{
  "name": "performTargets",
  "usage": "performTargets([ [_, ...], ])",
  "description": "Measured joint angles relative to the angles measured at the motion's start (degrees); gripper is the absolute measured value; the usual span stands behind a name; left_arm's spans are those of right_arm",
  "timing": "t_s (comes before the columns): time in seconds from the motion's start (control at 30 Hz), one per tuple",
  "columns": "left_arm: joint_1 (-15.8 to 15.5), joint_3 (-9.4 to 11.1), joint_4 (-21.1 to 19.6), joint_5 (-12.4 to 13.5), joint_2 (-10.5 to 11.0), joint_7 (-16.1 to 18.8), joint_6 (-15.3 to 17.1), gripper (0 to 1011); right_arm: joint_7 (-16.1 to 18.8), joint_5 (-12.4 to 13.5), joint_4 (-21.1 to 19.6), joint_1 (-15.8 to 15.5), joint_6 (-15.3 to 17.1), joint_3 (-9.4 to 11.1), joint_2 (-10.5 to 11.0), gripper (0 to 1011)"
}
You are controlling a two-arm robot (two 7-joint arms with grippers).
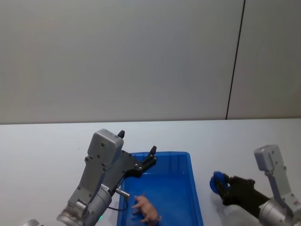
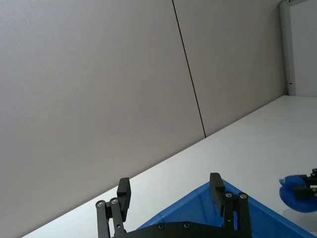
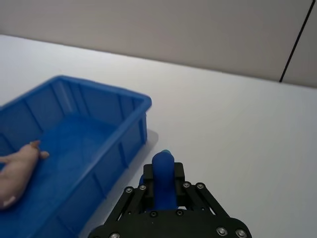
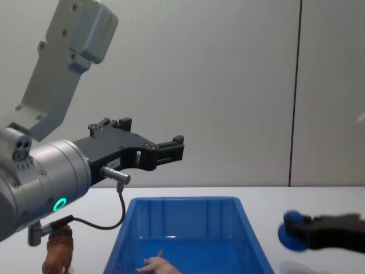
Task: Pick up the two dolls from the table and place them into the box.
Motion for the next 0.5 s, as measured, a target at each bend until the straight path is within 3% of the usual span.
performTargets([
  [0.2, 0.00, 0.00, 0.00, 0.00, 0.00, 0.00, 0.00, 1001, 1.19, -0.46, -3.51, -0.09, -1.73, -0.29, -0.01, 197],
  [0.5, 0.00, 0.00, 0.00, 0.00, 0.00, 0.00, 0.00, 1002, 4.38, 0.00, -6.88, 0.72, -1.29, -1.21, -0.91, 150],
])
